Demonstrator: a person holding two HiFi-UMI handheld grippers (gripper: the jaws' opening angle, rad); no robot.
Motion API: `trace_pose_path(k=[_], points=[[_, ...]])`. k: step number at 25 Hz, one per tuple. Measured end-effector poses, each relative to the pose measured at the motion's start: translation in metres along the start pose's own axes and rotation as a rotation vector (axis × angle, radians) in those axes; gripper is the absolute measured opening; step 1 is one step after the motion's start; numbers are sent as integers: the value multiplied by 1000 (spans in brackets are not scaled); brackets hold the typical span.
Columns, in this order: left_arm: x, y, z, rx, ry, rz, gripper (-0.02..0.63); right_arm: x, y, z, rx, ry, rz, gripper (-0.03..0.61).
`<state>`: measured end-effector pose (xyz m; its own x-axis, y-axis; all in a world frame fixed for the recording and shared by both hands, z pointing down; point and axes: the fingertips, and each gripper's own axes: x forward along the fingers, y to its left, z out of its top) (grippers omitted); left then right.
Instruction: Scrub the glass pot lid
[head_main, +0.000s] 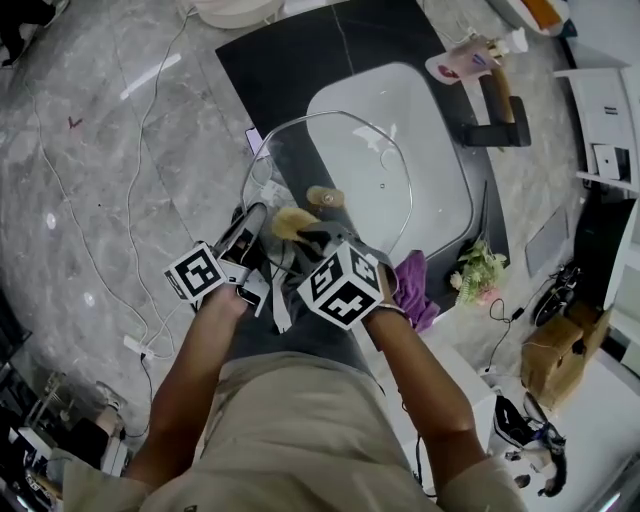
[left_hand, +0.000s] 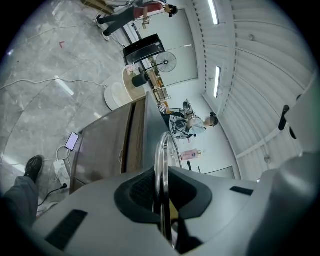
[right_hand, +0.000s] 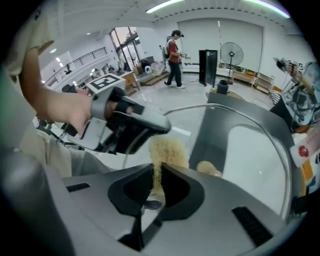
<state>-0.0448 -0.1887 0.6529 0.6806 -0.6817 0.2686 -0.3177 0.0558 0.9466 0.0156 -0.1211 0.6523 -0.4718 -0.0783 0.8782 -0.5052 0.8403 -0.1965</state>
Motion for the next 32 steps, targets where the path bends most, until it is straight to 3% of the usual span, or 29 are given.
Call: trace_pose_path(k=[2,4,7,16,18,20,22,25,28,32], points=[[-2,7,-1,-18,-4,40,46,5,30,11,-41,-18,57,40],[1,2,0,-4,-7,13,46,8,42,15,-66,-17,64,40],[3,-4,2,13,-5,-17,46,7,42,14,-45,-22,64,40],[-2,4,-2,-5,0,25,44,3,33,5,0,-27,49,40],[0,0,-1,5,0,0,44,2,25,0,21,-21,32,40],[2,-5,-2,15,1,-34,44,-2,11,-11,49,-8,1,40],[0,-1,-4,5,6,-9,45,-10,-11,-25,86,14,-52,40],[-5,9,-7,-15,11,46,45,-27,-55,-49,145,52,-171,40],[-3,2,-7,0,14,13,46,-44,-91,-64,181,74,-277,40],[-7,6,-9,-14,19,45,46,-54,-106,-69,206,79,-315,40]])
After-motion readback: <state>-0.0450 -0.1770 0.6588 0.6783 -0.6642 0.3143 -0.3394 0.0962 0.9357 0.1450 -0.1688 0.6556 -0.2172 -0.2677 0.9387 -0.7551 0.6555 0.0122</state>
